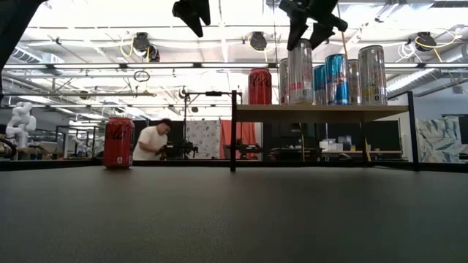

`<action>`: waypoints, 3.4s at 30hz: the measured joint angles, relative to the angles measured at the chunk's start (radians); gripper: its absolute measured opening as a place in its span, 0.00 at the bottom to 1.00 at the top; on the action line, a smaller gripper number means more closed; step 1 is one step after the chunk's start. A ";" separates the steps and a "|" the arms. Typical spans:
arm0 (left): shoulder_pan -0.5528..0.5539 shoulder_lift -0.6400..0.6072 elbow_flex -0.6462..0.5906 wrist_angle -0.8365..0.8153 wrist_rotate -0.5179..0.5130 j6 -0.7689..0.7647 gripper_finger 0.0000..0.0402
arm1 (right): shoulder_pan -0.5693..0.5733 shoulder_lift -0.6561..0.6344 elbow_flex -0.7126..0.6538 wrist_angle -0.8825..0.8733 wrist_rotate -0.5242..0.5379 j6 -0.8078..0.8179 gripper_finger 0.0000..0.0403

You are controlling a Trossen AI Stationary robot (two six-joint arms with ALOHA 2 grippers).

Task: Place canned beverage on shelf
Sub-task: Put the white-pink soda can on the shelf aligned with the other white-pink soda can

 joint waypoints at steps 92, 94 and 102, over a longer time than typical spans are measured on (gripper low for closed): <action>0.000 0.000 0.000 0.000 0.000 0.002 0.77 | -0.050 -0.202 -0.023 0.081 -0.136 -0.301 0.41; 0.000 0.000 0.000 0.000 0.000 0.002 0.77 | -0.059 -0.199 -0.022 0.048 -0.137 -0.306 0.29; 0.000 0.000 0.000 0.000 0.000 0.002 0.77 | -0.098 -0.196 -0.022 0.004 -0.139 -0.324 0.03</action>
